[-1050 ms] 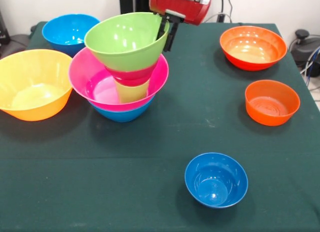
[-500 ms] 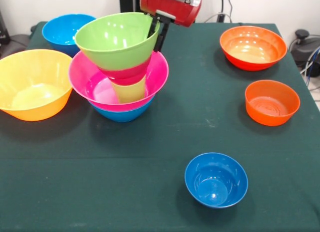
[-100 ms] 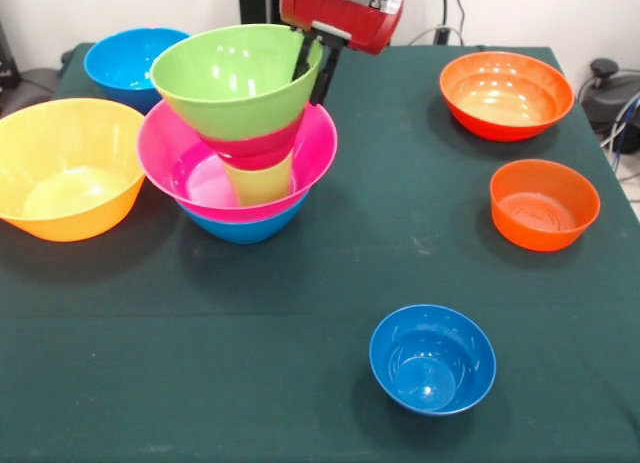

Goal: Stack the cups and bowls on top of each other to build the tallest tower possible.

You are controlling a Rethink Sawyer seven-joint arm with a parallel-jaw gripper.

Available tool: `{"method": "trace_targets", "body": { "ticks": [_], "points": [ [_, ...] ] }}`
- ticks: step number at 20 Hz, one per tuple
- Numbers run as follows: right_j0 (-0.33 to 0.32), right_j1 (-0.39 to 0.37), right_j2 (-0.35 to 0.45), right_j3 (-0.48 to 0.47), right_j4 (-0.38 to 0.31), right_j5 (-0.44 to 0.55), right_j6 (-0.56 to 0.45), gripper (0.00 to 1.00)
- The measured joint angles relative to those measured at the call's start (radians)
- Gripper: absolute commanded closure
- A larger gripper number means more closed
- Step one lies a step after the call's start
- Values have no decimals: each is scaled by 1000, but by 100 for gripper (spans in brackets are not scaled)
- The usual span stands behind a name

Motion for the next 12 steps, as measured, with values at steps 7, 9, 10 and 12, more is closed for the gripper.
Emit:
{"method": "trace_targets", "body": {
  "ticks": [7,9,10,12],
  "points": [
    [0,23,0,0,0,0,0,0],
    [0,27,0,0,0,0,0,0],
    [0,29,0,0,0,0,0,0],
    [0,33,0,0,0,0,0,0]
  ]
}}
